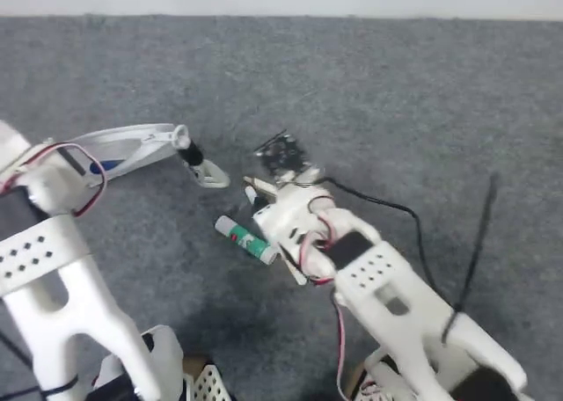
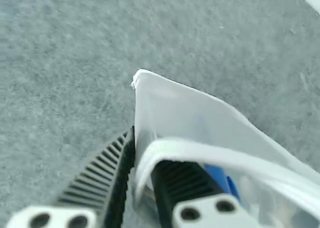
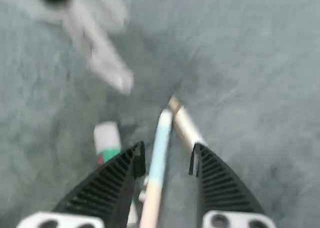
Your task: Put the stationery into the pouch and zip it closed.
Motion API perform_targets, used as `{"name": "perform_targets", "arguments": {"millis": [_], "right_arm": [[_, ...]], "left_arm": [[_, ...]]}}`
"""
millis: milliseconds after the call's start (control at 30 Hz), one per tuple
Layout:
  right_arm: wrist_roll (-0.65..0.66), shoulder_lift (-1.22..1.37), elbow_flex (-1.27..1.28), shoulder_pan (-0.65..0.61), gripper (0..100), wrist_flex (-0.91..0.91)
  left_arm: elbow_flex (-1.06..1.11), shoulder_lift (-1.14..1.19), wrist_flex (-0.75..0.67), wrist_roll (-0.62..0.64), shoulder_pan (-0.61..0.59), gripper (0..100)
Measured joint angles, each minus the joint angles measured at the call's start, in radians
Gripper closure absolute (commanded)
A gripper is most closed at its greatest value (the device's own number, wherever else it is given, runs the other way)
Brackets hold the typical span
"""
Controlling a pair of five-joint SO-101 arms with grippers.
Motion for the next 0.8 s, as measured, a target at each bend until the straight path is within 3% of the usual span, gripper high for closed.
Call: {"name": "perform_targets", "arguments": {"millis": [333,800], "right_arm": [[-0.003,0.212,-0.087,-0.140,86.4,0.000],[-0.003,0.566,-0.275,-0.183,86.8,0.000]], "left_arm": [[0.000,0.000,-0.011,0.005,-0.006,99],[0.000,0.000,-0.011,0.006,-0.006,99]]}}
